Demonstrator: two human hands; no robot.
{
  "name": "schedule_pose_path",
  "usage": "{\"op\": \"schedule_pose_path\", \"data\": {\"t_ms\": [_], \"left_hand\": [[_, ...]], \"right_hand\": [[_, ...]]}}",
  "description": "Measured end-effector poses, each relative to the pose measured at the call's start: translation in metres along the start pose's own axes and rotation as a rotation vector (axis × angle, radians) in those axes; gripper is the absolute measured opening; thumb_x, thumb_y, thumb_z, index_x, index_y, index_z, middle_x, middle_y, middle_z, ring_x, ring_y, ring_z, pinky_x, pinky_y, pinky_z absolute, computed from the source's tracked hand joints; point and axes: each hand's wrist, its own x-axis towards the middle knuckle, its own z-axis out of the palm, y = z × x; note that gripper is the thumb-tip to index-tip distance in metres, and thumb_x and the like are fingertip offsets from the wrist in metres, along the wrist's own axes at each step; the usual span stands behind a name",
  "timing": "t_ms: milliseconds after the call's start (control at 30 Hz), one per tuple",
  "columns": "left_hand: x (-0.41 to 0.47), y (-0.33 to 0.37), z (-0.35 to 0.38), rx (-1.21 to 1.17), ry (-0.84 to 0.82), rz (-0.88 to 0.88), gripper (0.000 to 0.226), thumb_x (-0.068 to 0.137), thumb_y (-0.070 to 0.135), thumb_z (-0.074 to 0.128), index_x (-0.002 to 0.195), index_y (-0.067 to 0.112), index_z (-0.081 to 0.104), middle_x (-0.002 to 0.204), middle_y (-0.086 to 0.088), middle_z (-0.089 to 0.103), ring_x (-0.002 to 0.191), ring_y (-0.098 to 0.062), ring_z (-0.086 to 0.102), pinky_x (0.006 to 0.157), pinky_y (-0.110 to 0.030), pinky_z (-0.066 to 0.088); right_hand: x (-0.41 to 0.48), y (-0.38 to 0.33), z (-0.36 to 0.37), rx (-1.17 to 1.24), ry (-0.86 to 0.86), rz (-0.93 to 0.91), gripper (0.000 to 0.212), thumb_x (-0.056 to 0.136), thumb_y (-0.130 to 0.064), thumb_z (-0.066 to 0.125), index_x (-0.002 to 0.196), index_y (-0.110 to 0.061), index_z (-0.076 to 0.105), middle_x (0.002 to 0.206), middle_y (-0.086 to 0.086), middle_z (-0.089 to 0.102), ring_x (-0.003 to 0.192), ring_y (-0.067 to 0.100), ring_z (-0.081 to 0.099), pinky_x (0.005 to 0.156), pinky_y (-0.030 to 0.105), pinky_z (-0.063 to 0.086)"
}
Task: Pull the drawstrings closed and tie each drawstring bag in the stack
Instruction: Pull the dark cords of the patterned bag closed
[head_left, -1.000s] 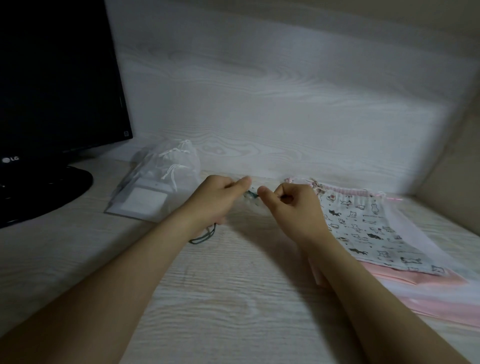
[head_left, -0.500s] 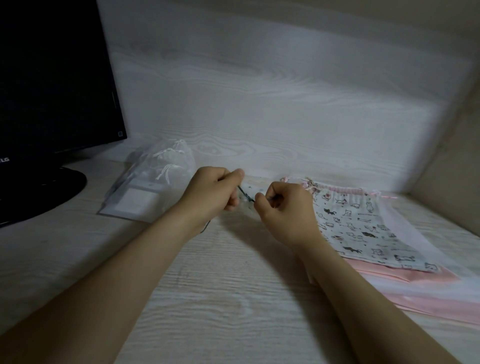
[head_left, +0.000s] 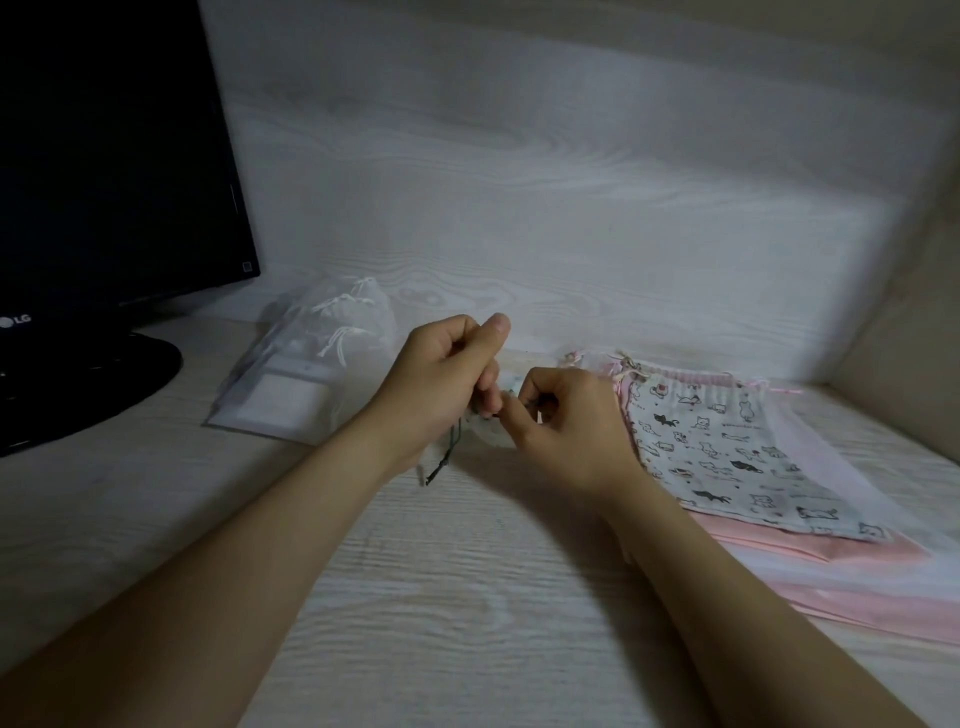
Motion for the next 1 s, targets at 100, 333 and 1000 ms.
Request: {"op": "schedule_pose_path", "data": {"t_ms": [100, 333, 1000], "left_hand": [[0.002, -0.005, -0.003, 0.103, 0.034, -0.035, 0.042, 0.111, 0.043, 0.048, 0.082, 0.013, 0.041, 0.063, 0.003, 0.042, 0.055, -0.015, 0.042, 0.059, -0.032, 0.043], [0.005, -0.015, 0.000, 0.160, -0.038, -0.121, 0.043, 0.113, 0.039, 0.043, 0.078, 0.015, 0.042, 0.062, 0.005, 0.042, 0.052, -0.011, 0.038, 0.056, -0.030, 0.035], [0.004, -0.021, 0.003, 0.355, -0.216, -0.150, 0.022, 0.110, 0.015, 0.050, 0.110, 0.003, 0.067, 0.077, -0.005, 0.063, 0.069, -0.011, 0.057, 0.066, -0.027, 0.047]], "right_hand": [[-0.001, -0.004, -0.001, 0.016, -0.037, 0.008, 0.036, 0.094, -0.026, 0.070, 0.062, -0.013, 0.059, 0.049, -0.001, 0.050, 0.047, 0.009, 0.042, 0.051, 0.018, 0.031], [-0.003, -0.006, -0.002, 0.027, -0.091, -0.002, 0.021, 0.094, -0.026, 0.066, 0.074, -0.019, 0.065, 0.049, -0.008, 0.043, 0.047, 0.010, 0.038, 0.053, 0.019, 0.027], [0.001, -0.004, -0.008, 0.039, -0.026, 0.080, 0.022, 0.102, -0.024, 0.064, 0.084, -0.013, 0.068, 0.053, -0.016, 0.053, 0.051, 0.003, 0.051, 0.053, 0.013, 0.034]]}}
